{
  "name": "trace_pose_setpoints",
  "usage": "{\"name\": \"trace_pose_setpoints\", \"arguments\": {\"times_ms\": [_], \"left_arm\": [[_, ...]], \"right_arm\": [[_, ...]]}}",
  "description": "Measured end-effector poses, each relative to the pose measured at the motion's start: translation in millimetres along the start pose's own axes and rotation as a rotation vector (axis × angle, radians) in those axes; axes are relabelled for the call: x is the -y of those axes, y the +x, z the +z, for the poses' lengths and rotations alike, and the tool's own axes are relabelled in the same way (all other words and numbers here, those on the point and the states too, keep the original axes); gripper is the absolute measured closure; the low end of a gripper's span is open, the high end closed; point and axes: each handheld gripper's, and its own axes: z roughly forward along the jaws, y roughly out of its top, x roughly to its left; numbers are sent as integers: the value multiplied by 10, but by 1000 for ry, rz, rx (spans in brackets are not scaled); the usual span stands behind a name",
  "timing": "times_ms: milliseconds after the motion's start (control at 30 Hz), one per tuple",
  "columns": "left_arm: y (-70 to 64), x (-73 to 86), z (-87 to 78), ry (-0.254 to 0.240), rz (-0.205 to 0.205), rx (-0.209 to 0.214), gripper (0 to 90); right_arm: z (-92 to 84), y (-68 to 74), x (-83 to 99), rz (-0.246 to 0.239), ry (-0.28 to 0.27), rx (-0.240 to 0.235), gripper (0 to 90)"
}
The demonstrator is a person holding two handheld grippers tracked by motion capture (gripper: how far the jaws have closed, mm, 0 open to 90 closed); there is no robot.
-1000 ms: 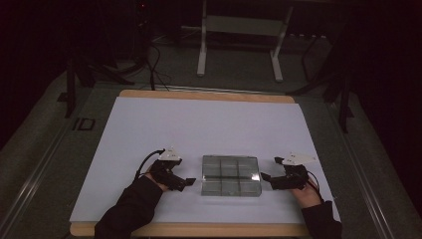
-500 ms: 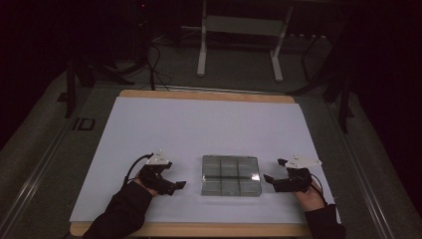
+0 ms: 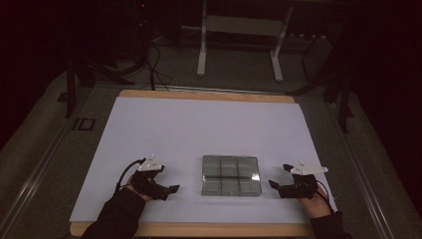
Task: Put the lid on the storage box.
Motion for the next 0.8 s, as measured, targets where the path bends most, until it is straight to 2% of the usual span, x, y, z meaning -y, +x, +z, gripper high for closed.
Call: {"name": "trace_pose_setpoints", "arguments": {"times_ms": [533,800], "left_arm": [[-7,153,-108,4,-27,-27,48],[-7,238,-155,-3,-42,-43,48]], "right_arm": [[-108,-22,130,34,-5,25,151],[-162,-12,215,56,-10,60,150]]}}
